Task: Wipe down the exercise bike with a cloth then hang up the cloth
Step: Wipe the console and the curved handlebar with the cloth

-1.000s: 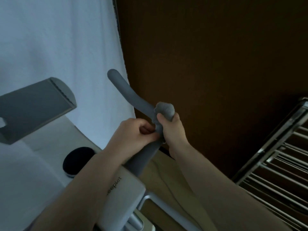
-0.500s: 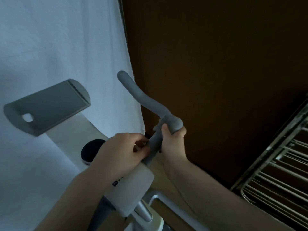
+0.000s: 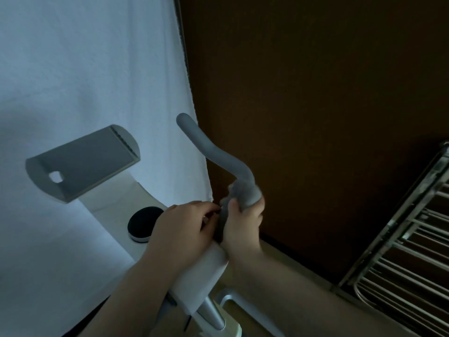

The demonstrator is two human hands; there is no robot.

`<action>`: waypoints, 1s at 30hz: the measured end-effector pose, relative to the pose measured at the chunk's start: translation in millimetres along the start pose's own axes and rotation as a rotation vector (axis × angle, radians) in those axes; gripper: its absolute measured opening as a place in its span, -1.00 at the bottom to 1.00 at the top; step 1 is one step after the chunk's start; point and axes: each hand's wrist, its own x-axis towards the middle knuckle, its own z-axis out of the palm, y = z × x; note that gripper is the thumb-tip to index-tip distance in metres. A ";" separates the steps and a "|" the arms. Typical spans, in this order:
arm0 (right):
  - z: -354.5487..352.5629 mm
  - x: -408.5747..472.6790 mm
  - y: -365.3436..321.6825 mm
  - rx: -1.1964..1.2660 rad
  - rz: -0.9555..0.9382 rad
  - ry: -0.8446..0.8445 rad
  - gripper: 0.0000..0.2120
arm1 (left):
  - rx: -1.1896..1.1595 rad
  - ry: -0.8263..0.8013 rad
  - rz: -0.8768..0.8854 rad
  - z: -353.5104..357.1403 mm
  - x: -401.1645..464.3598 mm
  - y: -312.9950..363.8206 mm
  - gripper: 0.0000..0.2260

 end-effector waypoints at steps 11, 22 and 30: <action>1.1 -9.0 5.3 0.043 0.074 -0.078 -0.38 | 0.019 0.031 0.004 1.2 -1.3 -1.2 -0.81; 2.8 15.0 -2.9 0.012 0.088 0.013 -0.39 | 0.008 0.049 0.031 4.6 0.5 -3.8 -0.82; -1.8 1.2 3.6 -0.039 -0.026 -0.064 -0.36 | -0.005 0.058 0.019 5.0 0.0 -2.9 -0.84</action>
